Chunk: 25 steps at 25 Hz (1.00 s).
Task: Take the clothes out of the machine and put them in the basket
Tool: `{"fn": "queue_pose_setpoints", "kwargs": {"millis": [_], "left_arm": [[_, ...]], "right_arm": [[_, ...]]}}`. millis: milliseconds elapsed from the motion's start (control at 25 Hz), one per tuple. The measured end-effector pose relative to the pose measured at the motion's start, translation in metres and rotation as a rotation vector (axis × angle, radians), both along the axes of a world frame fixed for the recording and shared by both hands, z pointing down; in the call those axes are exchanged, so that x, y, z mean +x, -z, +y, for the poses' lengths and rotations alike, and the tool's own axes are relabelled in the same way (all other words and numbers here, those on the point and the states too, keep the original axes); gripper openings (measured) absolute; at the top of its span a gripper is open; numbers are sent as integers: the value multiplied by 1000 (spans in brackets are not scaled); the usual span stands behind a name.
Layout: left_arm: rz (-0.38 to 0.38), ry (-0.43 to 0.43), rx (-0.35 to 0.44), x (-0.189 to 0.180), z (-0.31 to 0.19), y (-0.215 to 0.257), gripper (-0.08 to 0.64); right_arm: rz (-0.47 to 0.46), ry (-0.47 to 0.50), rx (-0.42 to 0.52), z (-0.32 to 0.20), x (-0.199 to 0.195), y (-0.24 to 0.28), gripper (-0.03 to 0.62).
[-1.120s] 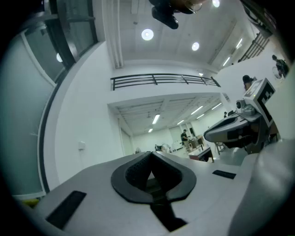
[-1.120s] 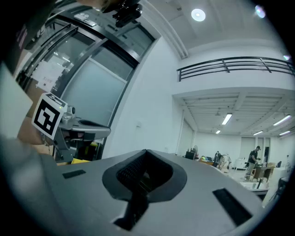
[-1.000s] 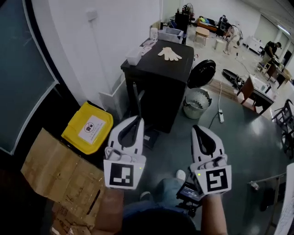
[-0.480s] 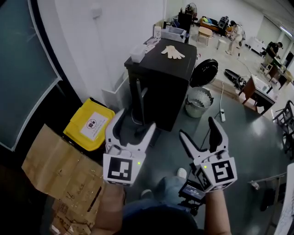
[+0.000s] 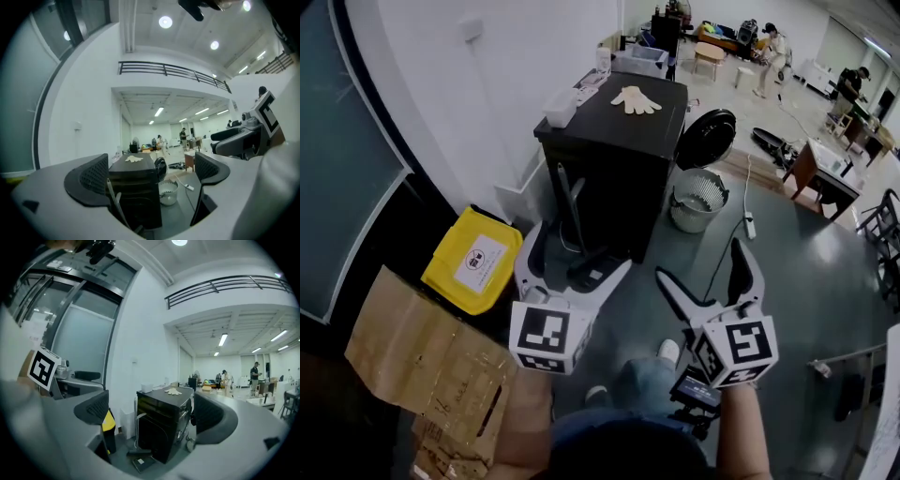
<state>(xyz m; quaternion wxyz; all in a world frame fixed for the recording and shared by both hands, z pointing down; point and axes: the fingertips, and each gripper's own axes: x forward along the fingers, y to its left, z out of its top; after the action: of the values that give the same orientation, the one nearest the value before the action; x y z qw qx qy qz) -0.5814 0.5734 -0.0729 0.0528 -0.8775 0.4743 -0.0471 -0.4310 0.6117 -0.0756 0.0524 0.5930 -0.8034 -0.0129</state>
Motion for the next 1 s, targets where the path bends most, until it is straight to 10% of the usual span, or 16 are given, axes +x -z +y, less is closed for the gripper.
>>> {"fn": "queue_pose_setpoints", "kwargs": {"millis": [1000], "left_arm": [[-73,16,-26,247,-185,-5,565]], "right_arm": [[183,-111,-37,-166,280,-10,505]]}}
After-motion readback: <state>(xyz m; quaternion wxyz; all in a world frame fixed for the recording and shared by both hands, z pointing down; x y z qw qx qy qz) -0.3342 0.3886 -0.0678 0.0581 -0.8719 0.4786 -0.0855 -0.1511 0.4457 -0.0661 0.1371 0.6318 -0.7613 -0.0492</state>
